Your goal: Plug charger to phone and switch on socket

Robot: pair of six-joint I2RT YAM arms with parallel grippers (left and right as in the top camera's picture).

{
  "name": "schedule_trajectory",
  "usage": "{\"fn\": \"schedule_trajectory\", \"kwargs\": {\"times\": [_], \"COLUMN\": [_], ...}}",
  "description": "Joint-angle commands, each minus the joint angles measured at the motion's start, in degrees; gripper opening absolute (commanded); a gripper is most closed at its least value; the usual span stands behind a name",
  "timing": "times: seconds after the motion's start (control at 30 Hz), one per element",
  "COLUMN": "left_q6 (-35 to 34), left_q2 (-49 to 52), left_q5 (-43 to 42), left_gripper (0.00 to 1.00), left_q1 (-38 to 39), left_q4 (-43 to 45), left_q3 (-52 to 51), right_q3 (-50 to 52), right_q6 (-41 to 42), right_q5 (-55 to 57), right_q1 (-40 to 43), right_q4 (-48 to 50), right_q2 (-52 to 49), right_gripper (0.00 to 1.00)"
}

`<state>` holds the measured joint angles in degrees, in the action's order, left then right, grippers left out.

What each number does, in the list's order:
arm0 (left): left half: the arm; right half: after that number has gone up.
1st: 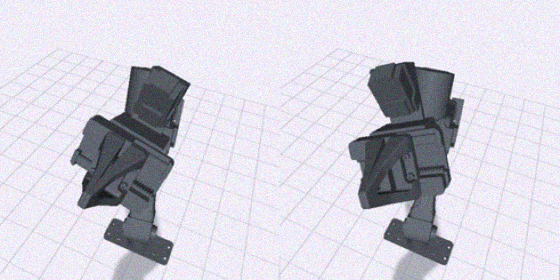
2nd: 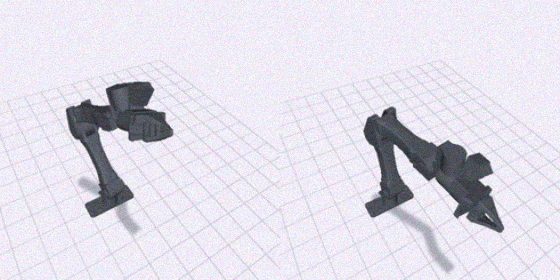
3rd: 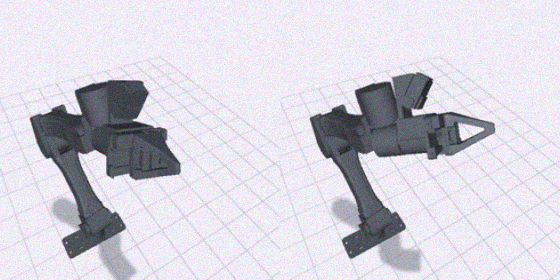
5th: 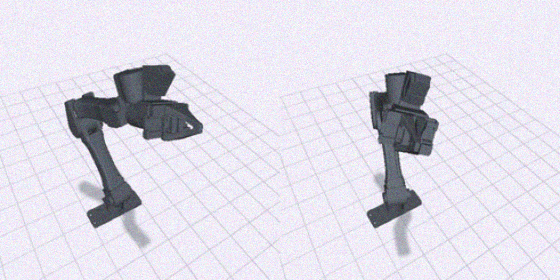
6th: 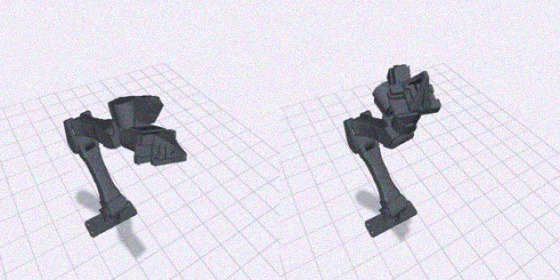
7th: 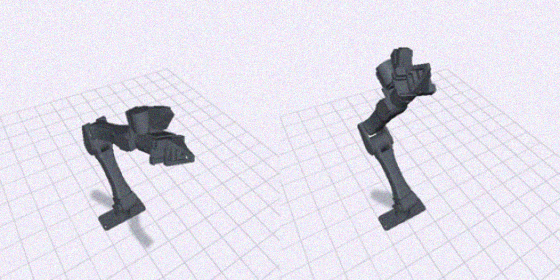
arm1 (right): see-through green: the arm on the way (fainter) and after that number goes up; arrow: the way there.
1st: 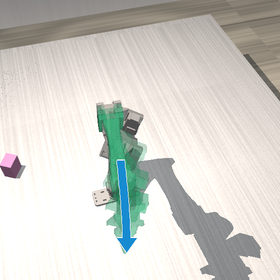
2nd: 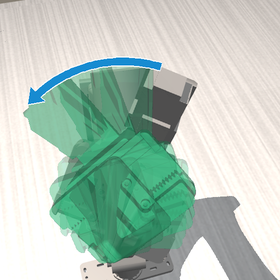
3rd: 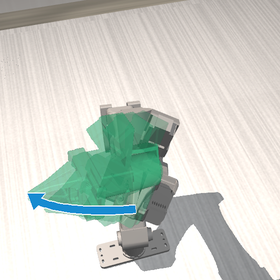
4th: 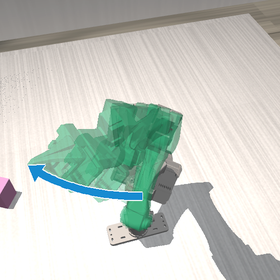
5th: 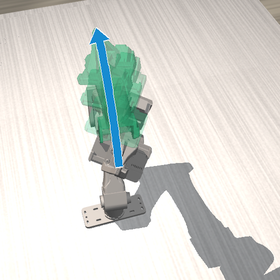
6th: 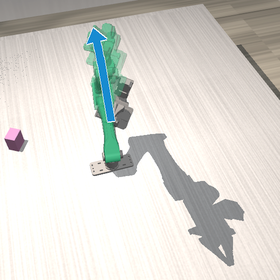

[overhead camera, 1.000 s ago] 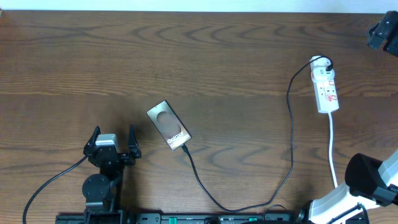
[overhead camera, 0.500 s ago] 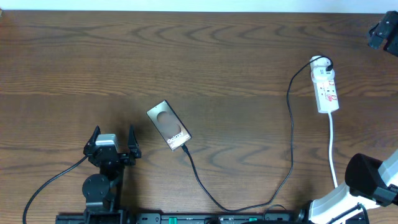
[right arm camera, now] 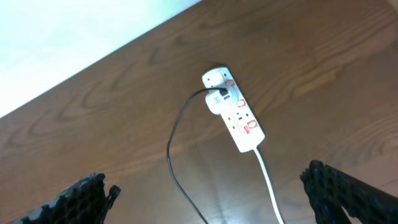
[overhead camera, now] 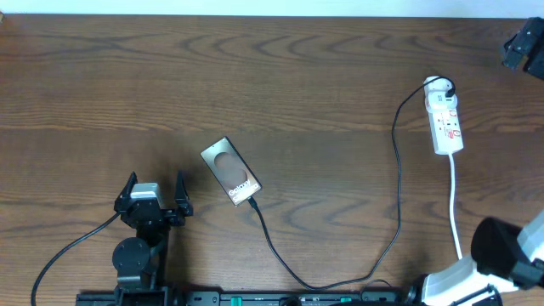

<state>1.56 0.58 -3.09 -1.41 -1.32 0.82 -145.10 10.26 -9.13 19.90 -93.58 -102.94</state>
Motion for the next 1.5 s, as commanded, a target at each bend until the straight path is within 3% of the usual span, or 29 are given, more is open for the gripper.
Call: {"fn": "schedule_trajectory", "kwargs": {"times": [0.0,0.3,0.77,1.13,1.47], "left_q6": [0.8,0.8,0.8,0.8,0.8], "left_q2": [-0.3,-0.3,-0.3,-0.3,-0.3], "left_q5": [-0.7,-0.7,-0.7,-0.7,-0.7], "left_gripper": [0.87,0.87,0.87,0.87,0.87], "left_q1": [-0.3,-0.3,-0.3,-0.3,-0.3], "left_q4": [-2.5,-2.5,-2.5,-2.5,-2.5], "left_q3": [-0.6,-0.6,-0.6,-0.6,-0.6], "right_q3": [9.1,51.8,103.5,124.3,134.1], "right_q6": [0.7,0.6,0.6,0.6,0.6], "right_q5": [0.2,-0.2,0.1,2.2,3.8], "right_q1": [-1.2,-7.8,-9.8,-9.9,-11.7], "right_q4": [6.7,41.5,76.8,84.0,88.3], "right_q2": [6.5,27.1,62.7,85.4,98.1], "right_gripper": [0.99,0.99,0.99,0.99,0.99]}}
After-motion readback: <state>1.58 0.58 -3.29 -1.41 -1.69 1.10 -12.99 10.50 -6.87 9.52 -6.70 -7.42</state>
